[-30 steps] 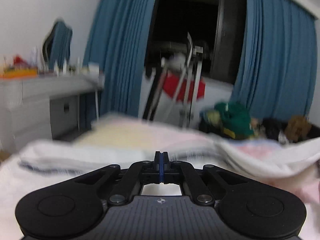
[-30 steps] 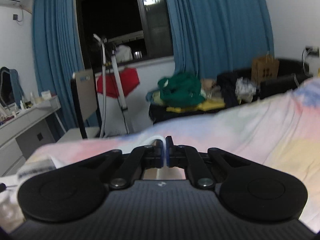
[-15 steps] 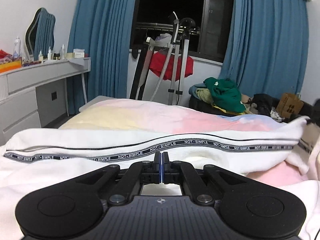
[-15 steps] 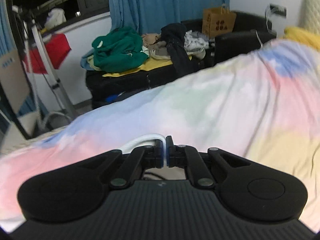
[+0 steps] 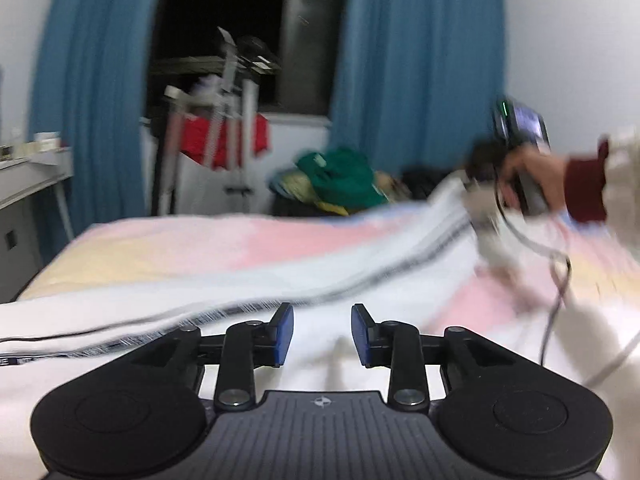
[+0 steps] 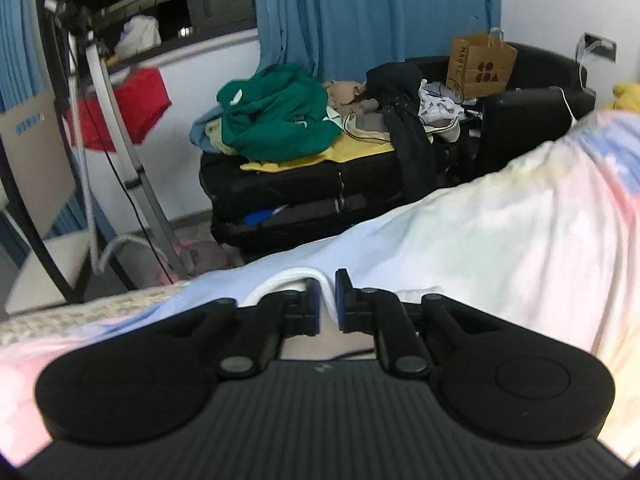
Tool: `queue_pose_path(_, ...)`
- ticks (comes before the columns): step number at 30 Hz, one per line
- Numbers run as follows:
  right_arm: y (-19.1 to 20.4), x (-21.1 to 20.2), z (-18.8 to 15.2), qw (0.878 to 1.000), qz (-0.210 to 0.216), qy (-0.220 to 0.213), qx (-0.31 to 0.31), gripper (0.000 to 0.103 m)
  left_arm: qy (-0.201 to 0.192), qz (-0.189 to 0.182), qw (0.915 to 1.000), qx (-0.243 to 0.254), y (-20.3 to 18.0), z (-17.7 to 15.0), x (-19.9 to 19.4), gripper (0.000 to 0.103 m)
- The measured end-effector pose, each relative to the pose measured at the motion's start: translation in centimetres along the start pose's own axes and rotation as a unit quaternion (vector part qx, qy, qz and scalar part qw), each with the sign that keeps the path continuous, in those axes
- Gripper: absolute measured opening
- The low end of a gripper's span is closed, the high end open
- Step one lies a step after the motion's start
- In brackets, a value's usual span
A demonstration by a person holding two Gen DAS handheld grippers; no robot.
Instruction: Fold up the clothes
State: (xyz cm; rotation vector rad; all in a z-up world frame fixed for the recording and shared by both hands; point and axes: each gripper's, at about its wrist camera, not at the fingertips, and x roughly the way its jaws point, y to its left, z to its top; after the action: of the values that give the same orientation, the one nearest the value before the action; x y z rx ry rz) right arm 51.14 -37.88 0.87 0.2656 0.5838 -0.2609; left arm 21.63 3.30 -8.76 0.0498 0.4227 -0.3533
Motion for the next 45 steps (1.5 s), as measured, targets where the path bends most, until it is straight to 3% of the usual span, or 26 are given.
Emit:
queue_pose_path(1, -0.7, -0.8, -0.3, 1.0, 0.007, -0.007, 0.014, 0.022, 0.012, 0.001, 0.9998, 0.015, -0.5, -0.2, 0.2, 0.045)
queue_pose_path(3, -2.5, -2.4, -1.0, 0.998, 0.024, -0.015, 0.055, 0.045, 0.035, 0.007, 0.9984, 0.043, -1.5, -0.5, 0.5, 0.047)
queue_pose_path(5, -4.5, -3.8, -2.1, 0.995, 0.044, -0.013, 0.093, 0.063, 0.055, 0.029, 0.9963, 0.059, -2.0, -0.9, 0.8, 0.047)
queue_pose_path(6, -5.3, -4.5, -2.9, 0.993, 0.047, -0.006, 0.112, 0.065, 0.065, 0.04, 0.9948, 0.068, -2.2, -1.0, 1.0, 0.047)
queue_pose_path(9, -7.6, -6.3, -5.8, 0.98, 0.066, 0.038, 0.182, 0.067, 0.093, 0.071, 0.989, 0.09, -2.8, -1.5, 1.5, 0.045)
queue_pose_path(14, -9.3, -8.3, -11.7, 0.941, 0.129, 0.104, 0.294, 0.067, 0.111, 0.112, 0.9833, 0.09, -2.5, -2.0, 2.4, 0.035)
queue_pose_path(16, -9.0, -7.4, -13.4, 0.931, 0.133, 0.125, 0.316, 0.067, 0.115, 0.121, 0.9823, 0.085, -2.3, -2.1, 2.6, 0.029)
queue_pose_path(18, -9.1, -5.3, -15.0, 0.913, 0.131, 0.147, 0.358, 0.067, 0.114, 0.13, 0.9806, 0.093, -2.3, -2.3, 2.4, 0.02)
queue_pose_path(20, -9.5, -3.2, -16.1, 0.894, 0.115, 0.144, 0.409, 0.066, 0.104, 0.14, 0.9806, 0.09, -2.0, -2.3, 2.3, 0.0)
queue_pose_path(22, -9.4, -2.4, -15.6, 0.89, 0.092, 0.107, 0.435, 0.061, 0.089, 0.139, 0.9847, 0.055, -0.9, -1.8, 1.8, 0.0)
queue_pose_path(23, -9.3, -2.1, -15.2, 0.889, 0.079, 0.088, 0.443, 0.043, 0.081, 0.138, 0.9865, 0.034, -0.2, -1.5, 1.5, 0.0)
queue_pose_path(24, -8.8, -2.2, -14.1, 0.903, 0.056, 0.073, 0.42, 0.013, 0.07, 0.138, 0.988, 0.008, 0.7, -1.2, 1.2, 0.0)
queue_pose_path(25, -8.4, -2.2, -12.9, 0.915, 0.036, 0.058, 0.396, 0.009, 0.057, 0.137, 0.9887, -0.018, 1.6, -0.8, 0.8, 0.0)
queue_pose_path(28, -7.5, -3.8, -8.7, 0.943, 0.035, 0.007, 0.331, 0.008, 0.018, 0.129, 0.9884, -0.078, 4.4, 0.4, -0.4, 0.0)
queue_pose_path(32, -8.3, -8.4, -4.3, 0.964, 0.027, -0.069, 0.257, 0.007, 0.004, 0.094, 0.988, -0.122, 6.3, 1.3, -1.8, 0.0)
queue_pose_path(36, -13.9, -10.7, -5.7, 0.964, -0.021, -0.07, 0.257, 0.007, 0.016, 0.073, 0.9913, -0.109, 5.6, 1.3, -2.2, 0.0)
queue_pose_path(40, -19.9, -10.7, -12.4, 0.952, -0.049, -0.019, 0.301, 0.007, 0.04, 0.065, 0.9936, -0.083, 3.7, 0.9, -1.4, 0.002)
queue_pose_path(45, -22.5, -10.6, -17.6, 0.936, -0.033, 0.007, 0.35, 0.007, 0.059, 0.064, 0.9938, -0.068, 1.8, -0.1, -1.1, 0.005)
